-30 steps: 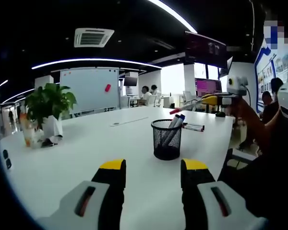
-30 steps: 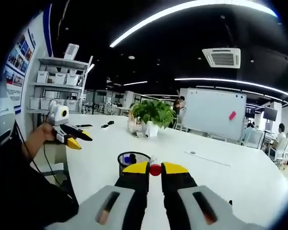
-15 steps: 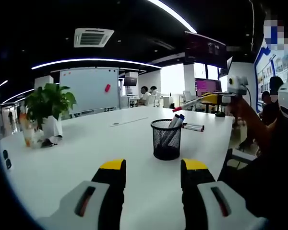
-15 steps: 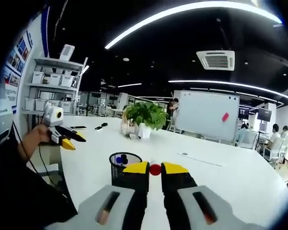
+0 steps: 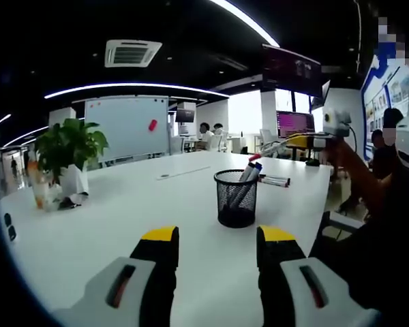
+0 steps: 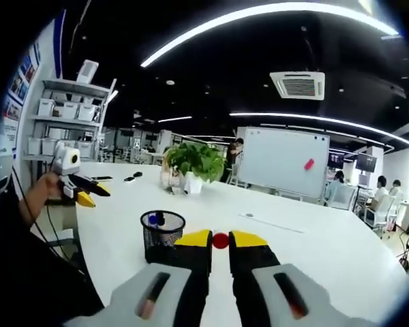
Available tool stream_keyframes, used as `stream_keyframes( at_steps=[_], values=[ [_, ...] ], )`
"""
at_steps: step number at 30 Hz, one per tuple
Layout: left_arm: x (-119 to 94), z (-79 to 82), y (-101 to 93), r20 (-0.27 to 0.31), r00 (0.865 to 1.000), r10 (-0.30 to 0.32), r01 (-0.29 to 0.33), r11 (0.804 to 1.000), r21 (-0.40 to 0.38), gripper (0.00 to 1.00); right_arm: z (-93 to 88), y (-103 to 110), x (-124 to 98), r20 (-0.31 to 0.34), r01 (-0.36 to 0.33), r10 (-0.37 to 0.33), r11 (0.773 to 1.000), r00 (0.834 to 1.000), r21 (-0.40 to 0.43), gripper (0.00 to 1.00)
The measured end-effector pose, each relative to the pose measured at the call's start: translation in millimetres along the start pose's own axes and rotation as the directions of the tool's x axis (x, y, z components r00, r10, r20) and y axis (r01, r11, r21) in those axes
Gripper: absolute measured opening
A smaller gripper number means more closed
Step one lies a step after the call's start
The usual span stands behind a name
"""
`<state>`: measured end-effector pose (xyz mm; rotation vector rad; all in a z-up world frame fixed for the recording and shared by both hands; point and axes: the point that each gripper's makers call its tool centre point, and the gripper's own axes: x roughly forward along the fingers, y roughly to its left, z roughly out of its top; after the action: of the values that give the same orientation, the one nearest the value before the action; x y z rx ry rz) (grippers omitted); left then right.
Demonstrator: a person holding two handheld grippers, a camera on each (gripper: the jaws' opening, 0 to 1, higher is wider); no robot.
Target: Pick up the whiteboard markers from the pen holder and place them facing the whiteboard neatly
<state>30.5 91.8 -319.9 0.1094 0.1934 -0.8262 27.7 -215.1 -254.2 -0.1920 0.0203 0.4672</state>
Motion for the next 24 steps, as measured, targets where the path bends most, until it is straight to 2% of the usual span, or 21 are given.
stream_keyframes(
  at_steps=[24],
  values=[
    [-1, 1.7, 0.6, 0.000, 1.000, 0.004, -0.004, 1.000, 0.004, 0.47, -6.3, -37, -24, 0.001, 0.099, -0.099, 0.995, 0.995, 0.024, 0.13]
  ],
)
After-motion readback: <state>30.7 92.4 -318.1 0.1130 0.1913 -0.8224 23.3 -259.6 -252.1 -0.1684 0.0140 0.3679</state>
